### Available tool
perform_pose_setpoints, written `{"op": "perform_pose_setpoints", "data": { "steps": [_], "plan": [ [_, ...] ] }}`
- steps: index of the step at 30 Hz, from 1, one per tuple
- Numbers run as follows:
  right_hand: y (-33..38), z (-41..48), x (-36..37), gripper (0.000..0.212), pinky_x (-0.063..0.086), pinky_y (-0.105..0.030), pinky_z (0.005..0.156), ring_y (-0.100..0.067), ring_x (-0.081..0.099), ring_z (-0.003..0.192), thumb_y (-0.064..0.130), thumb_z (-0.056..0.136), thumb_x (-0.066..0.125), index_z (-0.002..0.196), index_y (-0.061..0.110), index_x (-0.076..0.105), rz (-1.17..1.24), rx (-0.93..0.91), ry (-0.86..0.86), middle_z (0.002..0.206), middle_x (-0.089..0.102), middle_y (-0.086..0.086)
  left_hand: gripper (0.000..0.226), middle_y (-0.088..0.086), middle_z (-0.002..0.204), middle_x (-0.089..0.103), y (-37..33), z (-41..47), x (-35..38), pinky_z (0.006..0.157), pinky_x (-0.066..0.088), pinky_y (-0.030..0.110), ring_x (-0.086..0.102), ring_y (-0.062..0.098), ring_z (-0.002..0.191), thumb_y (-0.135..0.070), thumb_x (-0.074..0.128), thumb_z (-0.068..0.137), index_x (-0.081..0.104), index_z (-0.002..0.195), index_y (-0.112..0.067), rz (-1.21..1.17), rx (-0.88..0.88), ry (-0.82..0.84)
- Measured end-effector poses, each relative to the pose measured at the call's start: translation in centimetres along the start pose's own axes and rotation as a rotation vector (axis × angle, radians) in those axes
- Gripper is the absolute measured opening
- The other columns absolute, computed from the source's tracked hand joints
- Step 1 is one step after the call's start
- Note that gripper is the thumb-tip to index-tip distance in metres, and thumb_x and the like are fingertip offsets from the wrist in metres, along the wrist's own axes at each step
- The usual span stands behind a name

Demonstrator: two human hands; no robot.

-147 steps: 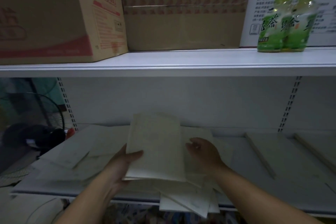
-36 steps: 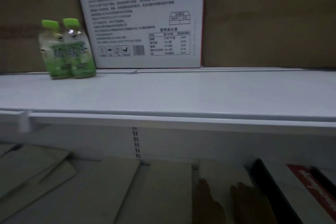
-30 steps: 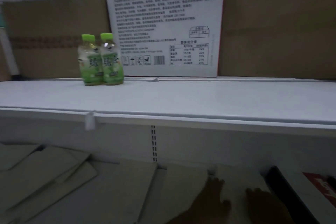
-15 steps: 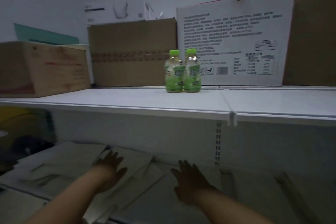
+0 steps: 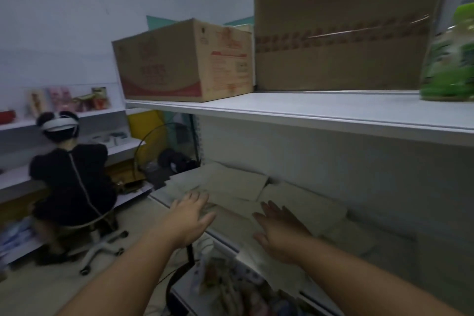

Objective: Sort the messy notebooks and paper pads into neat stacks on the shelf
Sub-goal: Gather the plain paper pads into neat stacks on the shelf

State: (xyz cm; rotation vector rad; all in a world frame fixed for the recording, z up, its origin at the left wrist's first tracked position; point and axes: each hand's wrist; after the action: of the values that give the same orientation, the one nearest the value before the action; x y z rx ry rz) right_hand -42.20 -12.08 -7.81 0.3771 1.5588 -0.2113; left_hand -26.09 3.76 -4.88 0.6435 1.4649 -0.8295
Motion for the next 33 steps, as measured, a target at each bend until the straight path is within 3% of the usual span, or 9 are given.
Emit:
{"op": "perform_pose_setpoints", "data": {
  "steps": [5,10,13,17,19,22,29,33],
  "plan": [
    [1.4,7.4,0.6,0.056,0.001,-0.040,0.118,-0.023,-0.006,0.147,0.043,0.101,0.027,0.151,0.020,0.014,-0.013,-0.063,0.019,0.159,-0.005,-0.008,0.065,0.005,0.161,0.003,4.7,3.4,-0.6,0.119,0.006,0.035,0.002,0.019,0.148,-0.052,0.029,0.098,0.012,0.152,-0.022,0.006,-0.050,0.047],
    [-0.2,14.3,0.9,0.055,0.013,-0.042,0.117,-0.026,0.008,0.146,0.036,0.098,0.036,0.148,0.018,0.021,-0.047,-0.037,-0.066,0.158,0.010,-0.010,0.063,0.005,0.161,0.001,7.5,8.1,-2.0,0.120,0.006,0.036,0.000,0.021,0.148,-0.050,0.029,0.099,0.012,0.152,-0.021,0.047,-0.082,0.098],
    [-1.3,17.2,1.3,0.054,0.022,-0.044,0.114,-0.028,0.020,0.142,0.038,0.094,0.041,0.143,0.018,0.029,-0.038,0.046,-0.078,0.154,0.022,-0.011,0.063,0.005,0.161,0.002,8.7,10.8,-1.8,0.120,0.008,0.036,0.000,0.021,0.148,-0.049,0.031,0.099,0.013,0.152,-0.021,0.073,-0.077,0.112],
    [-2.2,19.8,2.2,0.067,0.028,-0.045,0.108,-0.035,0.027,0.136,0.061,0.088,0.039,0.141,0.020,0.030,-0.012,0.270,-0.028,0.151,0.025,-0.016,0.063,0.003,0.161,0.004,10.2,13.4,-0.5,0.119,0.009,0.034,0.003,0.020,0.148,-0.048,0.032,0.099,0.012,0.152,-0.022,0.052,-0.069,0.158],
    [-2.6,20.4,2.3,0.071,0.033,-0.042,0.104,-0.035,0.037,0.129,0.067,0.087,0.035,0.138,0.017,0.033,0.030,0.383,-0.042,0.143,0.036,-0.018,0.060,0.001,0.161,0.006,10.8,14.8,0.2,0.118,0.008,0.031,0.005,0.018,0.148,-0.045,0.031,0.100,0.011,0.153,-0.023,0.038,-0.063,0.171],
    [-3.2,21.3,2.3,0.068,0.031,-0.043,0.104,-0.032,0.042,0.124,0.067,0.086,0.037,0.131,0.016,0.037,-0.028,0.463,-0.054,0.133,0.048,-0.014,0.056,-0.002,0.160,0.009,11.4,17.5,1.0,0.117,0.010,0.029,0.010,0.016,0.147,-0.036,0.031,0.102,0.010,0.152,-0.025,0.000,-0.045,0.192],
    [-3.5,22.3,2.7,0.077,0.035,-0.039,0.106,-0.030,0.035,0.132,0.063,0.078,0.056,0.138,0.021,0.034,0.139,0.582,-0.076,0.142,0.037,-0.013,0.044,-0.001,0.146,0.040,11.3,24.4,3.0,0.108,0.032,0.028,0.041,0.017,0.131,-0.027,0.043,0.098,0.037,0.142,-0.026,-0.154,0.092,0.191],
    [-2.7,21.9,3.2,0.062,0.035,-0.035,0.105,-0.025,0.034,0.132,0.057,0.081,0.059,0.132,0.025,0.042,0.206,0.619,-0.146,0.142,0.037,-0.007,0.043,0.001,0.144,0.042,11.5,27.7,3.2,0.109,0.032,0.028,0.041,0.017,0.130,-0.024,0.047,0.096,0.042,0.139,-0.023,-0.185,0.205,0.130]
  ]
}}
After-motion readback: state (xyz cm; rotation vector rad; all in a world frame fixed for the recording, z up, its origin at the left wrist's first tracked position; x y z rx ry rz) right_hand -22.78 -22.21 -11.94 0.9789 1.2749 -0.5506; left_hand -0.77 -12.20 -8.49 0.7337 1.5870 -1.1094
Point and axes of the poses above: each hand's wrist, its own z-axis towards the middle knuckle, its own x-axis out of the palm, y = z × x
